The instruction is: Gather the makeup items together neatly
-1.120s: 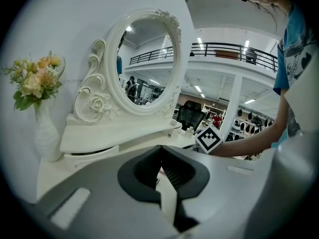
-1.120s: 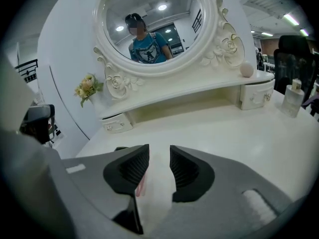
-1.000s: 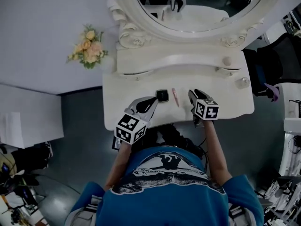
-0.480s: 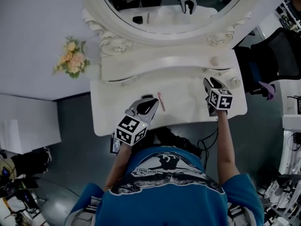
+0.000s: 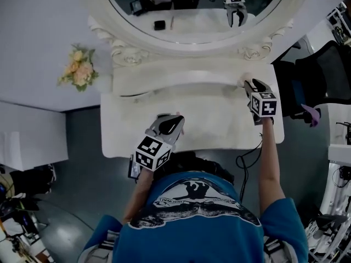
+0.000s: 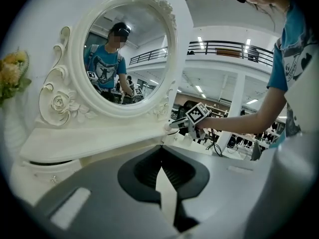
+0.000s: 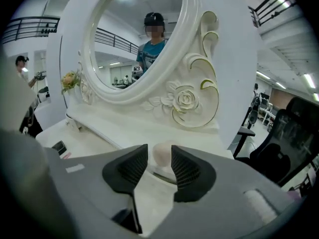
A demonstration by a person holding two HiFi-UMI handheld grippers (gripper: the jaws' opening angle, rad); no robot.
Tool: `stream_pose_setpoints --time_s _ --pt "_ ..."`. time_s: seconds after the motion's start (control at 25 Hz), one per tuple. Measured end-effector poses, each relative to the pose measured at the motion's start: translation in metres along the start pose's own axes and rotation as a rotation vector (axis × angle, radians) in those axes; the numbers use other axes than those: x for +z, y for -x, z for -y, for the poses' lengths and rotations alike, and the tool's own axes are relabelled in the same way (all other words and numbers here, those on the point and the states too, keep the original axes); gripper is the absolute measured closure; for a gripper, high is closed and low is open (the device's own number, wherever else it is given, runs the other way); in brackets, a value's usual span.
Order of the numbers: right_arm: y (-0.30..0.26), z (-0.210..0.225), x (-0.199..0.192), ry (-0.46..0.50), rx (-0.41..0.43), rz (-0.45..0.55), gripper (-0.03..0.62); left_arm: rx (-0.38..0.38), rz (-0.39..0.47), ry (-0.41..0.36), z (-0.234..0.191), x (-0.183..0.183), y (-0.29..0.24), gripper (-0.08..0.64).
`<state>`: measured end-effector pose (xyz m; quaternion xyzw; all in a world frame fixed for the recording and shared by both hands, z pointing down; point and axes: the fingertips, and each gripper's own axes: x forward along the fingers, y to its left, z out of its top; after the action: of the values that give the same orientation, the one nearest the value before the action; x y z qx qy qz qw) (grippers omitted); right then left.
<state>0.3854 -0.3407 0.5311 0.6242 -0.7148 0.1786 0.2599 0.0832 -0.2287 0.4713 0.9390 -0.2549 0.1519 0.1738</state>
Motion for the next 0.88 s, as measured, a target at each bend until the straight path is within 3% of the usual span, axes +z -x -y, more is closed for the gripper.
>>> stream_pose_setpoints --time_s 0.24,0.32,0.64,0.88 --pt "-0.017 0.004 -0.006 0.078 0.032 -0.048 0.445 0.037 -0.003 0.014 0.002 -0.002 -0.006 0.546" --pt "-0.02 0.004 -0.008 0.088 0.04 -0.046 0.473 0.047 -0.003 0.02 0.003 -0.003 -0.007 0.546" --pt "-0.015 0.003 -0.005 0.108 0.059 -0.011 0.499 0.075 -0.015 0.035 0.007 -0.01 -0.006 0.546" --pt "0.001 -0.037 0.009 0.121 0.13 0.068 0.502 0.081 -0.024 0.039 0.007 -0.014 0.0 0.546"
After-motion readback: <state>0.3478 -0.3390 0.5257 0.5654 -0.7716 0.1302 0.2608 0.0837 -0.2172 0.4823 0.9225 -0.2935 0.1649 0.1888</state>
